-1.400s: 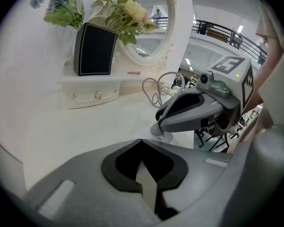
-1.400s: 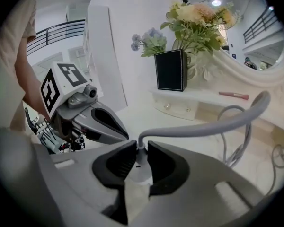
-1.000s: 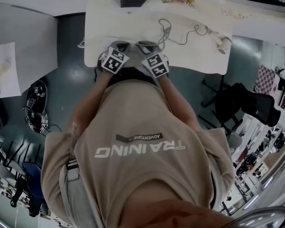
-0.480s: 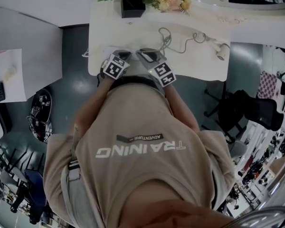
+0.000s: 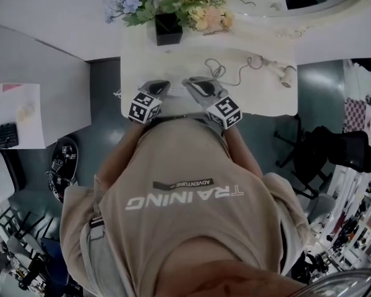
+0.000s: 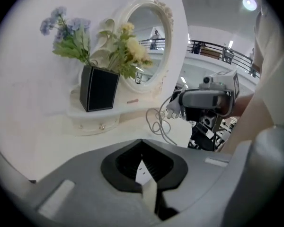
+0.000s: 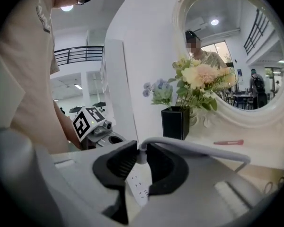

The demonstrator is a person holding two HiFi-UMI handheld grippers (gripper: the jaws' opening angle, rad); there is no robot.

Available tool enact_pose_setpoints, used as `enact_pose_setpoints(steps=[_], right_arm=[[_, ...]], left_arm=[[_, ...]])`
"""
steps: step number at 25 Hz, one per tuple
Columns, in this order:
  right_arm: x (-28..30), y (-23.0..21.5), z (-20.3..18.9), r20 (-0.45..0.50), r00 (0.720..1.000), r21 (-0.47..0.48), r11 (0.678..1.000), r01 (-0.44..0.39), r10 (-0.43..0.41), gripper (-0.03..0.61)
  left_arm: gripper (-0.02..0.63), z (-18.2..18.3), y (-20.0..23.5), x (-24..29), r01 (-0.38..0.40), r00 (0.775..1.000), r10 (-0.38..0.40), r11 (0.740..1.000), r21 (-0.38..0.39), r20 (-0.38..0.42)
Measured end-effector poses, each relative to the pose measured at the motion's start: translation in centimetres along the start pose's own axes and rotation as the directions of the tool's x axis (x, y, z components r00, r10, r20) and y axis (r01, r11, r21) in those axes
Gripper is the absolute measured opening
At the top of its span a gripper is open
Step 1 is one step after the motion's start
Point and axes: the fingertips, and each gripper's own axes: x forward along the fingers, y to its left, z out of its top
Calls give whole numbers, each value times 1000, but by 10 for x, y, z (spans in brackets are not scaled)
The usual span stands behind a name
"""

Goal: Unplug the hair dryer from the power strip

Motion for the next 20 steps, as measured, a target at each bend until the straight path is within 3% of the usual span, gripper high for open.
enact_pose_setpoints(steps=[4, 11, 14, 17, 20], right_arm=[[-12, -6, 29, 50, 999, -32, 999, -6, 7, 69], [-11, -12, 90, 136, 989, -67, 997, -45, 54, 70], [-11, -19, 115, 179, 983, -86, 996, -20, 35, 71], [-13, -28, 139, 235, 972, -80, 996, 28, -9, 71], [-19, -35, 153, 271, 962, -114, 991, 73, -40, 71]], left_arm=[[2, 44, 2, -28, -21, 990, 34, 995, -100, 135], [2, 123, 11, -81, 2, 934, 84, 971, -239, 348], [2, 154, 17, -97, -52, 910, 123, 981, -187, 396], [2, 182, 19, -112, -127, 892, 149, 989, -81, 427], [2, 204, 18, -123, -197, 877, 164, 980, 27, 452]])
